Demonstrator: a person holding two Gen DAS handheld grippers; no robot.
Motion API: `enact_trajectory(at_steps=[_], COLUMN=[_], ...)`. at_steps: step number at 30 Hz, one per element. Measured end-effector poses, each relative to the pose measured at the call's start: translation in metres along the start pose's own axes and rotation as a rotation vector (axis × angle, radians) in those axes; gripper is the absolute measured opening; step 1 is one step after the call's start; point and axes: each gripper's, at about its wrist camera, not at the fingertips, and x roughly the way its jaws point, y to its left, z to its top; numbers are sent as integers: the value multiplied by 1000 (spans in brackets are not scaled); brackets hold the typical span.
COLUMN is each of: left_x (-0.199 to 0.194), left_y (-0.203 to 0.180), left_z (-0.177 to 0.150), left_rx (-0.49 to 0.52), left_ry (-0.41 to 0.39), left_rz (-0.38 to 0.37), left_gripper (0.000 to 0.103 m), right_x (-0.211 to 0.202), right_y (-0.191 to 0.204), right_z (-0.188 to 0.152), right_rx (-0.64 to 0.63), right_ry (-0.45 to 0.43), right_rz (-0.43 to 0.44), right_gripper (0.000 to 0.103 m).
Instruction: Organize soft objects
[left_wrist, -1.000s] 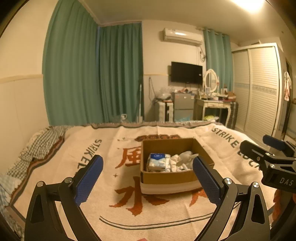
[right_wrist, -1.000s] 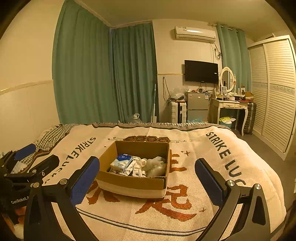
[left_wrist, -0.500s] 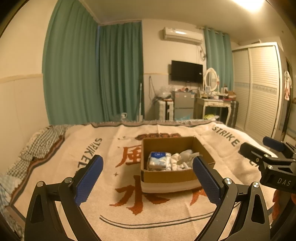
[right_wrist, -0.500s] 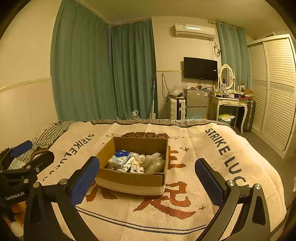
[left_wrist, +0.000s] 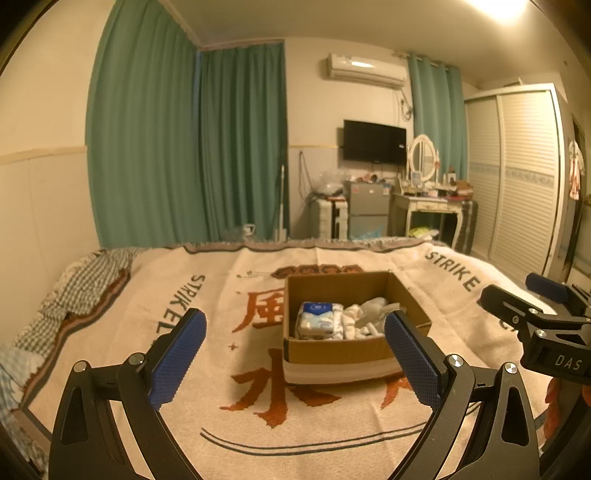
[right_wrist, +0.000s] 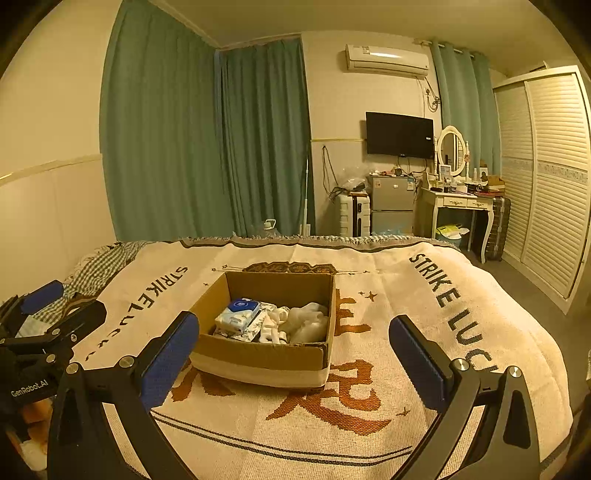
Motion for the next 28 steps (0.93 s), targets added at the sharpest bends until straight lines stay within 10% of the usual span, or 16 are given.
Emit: enact_trajectory(at_steps=[28], left_x=[-3], left_y=[0], left_z=[2], left_rx=[3], left_ry=[-2], left_rz=[2], left_gripper=[99], right_x=[4], right_y=[3], right_z=[-1], right_rx=[8], right_ry=[8], right_rz=[7], right_gripper=[103])
